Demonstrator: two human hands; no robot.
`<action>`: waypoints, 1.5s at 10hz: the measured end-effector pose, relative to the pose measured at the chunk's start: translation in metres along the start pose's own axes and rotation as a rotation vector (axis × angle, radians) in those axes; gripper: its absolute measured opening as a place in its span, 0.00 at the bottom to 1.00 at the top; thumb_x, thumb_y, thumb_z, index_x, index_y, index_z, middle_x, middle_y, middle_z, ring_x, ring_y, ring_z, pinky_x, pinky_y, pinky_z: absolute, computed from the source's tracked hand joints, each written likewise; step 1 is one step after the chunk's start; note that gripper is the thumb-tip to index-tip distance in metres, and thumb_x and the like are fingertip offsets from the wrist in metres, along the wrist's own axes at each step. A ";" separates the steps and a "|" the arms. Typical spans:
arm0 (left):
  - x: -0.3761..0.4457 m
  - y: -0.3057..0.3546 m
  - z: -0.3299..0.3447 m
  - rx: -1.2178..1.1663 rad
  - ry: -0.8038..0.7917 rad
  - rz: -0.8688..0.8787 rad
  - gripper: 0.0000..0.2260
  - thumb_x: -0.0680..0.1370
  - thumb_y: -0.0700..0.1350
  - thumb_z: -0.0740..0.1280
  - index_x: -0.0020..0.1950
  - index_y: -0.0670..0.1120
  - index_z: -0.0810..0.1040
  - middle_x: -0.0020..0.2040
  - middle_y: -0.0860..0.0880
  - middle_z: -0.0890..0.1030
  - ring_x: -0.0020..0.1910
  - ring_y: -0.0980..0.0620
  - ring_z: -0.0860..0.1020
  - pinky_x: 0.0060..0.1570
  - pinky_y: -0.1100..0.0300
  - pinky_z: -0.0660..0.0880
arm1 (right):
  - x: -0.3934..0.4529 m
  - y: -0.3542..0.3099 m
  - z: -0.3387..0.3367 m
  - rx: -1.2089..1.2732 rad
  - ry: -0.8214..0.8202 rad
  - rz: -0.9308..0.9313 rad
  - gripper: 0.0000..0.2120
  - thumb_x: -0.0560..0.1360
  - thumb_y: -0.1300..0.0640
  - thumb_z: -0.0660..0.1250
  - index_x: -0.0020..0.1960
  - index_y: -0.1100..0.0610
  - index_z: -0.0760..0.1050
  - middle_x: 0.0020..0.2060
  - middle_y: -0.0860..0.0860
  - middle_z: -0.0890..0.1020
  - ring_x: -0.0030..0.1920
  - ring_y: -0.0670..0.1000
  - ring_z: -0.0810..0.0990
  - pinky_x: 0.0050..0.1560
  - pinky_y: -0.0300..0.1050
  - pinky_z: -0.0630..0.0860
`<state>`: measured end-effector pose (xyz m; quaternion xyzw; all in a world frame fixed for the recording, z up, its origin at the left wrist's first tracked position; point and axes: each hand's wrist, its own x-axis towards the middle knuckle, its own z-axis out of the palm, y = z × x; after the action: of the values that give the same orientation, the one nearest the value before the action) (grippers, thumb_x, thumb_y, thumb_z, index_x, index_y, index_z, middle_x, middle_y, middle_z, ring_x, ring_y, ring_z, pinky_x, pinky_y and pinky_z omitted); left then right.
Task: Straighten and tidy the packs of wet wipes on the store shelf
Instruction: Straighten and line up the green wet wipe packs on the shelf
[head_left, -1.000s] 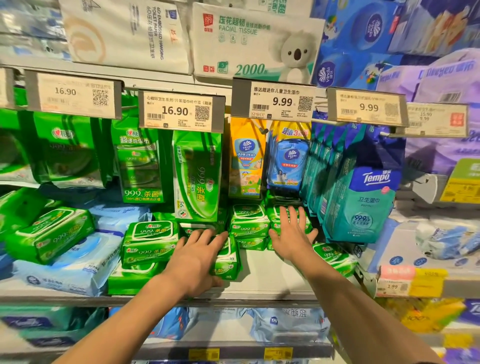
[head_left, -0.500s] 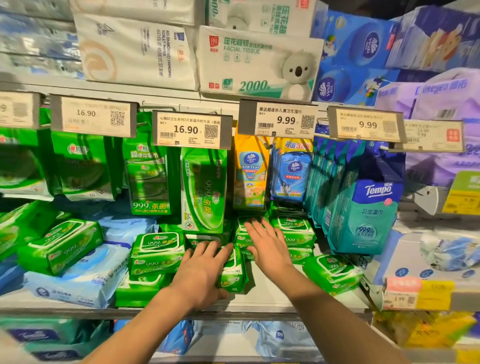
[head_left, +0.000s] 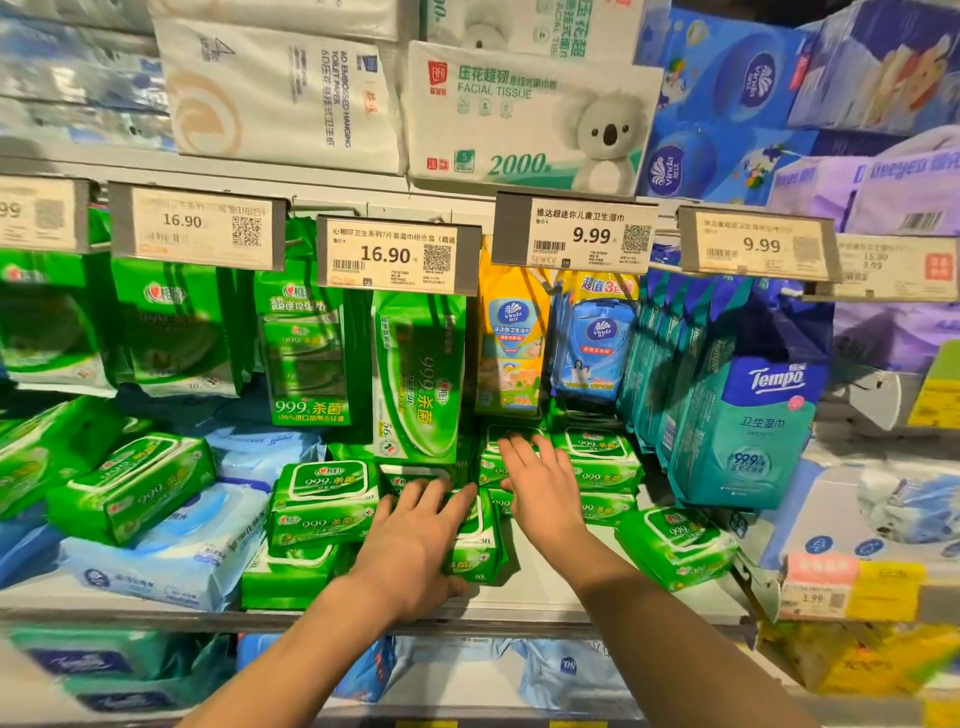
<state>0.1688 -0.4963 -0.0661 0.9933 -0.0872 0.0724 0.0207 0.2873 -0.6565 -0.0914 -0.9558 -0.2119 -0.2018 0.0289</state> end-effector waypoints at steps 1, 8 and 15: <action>0.000 0.000 0.000 0.003 0.009 0.004 0.47 0.69 0.65 0.69 0.78 0.55 0.45 0.75 0.50 0.57 0.73 0.45 0.56 0.71 0.42 0.57 | 0.003 -0.001 0.003 0.019 -0.026 0.009 0.30 0.76 0.63 0.67 0.75 0.55 0.62 0.72 0.52 0.70 0.73 0.59 0.63 0.70 0.55 0.62; -0.001 0.000 0.001 0.010 0.015 0.007 0.47 0.69 0.66 0.70 0.79 0.55 0.45 0.75 0.50 0.58 0.74 0.45 0.56 0.71 0.44 0.60 | -0.108 0.062 -0.017 0.109 0.220 0.054 0.19 0.73 0.47 0.62 0.58 0.57 0.76 0.56 0.53 0.76 0.59 0.55 0.72 0.59 0.53 0.71; -0.006 0.004 0.004 -0.026 0.062 -0.014 0.47 0.66 0.63 0.73 0.78 0.56 0.51 0.74 0.51 0.62 0.73 0.46 0.59 0.68 0.43 0.64 | -0.161 0.111 -0.031 -0.022 -0.051 0.488 0.36 0.69 0.29 0.64 0.66 0.54 0.68 0.65 0.56 0.68 0.68 0.61 0.64 0.66 0.58 0.67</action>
<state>0.1627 -0.4997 -0.0708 0.9909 -0.0805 0.1017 0.0366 0.1885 -0.8251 -0.1242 -0.9837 0.0269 -0.1669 0.0612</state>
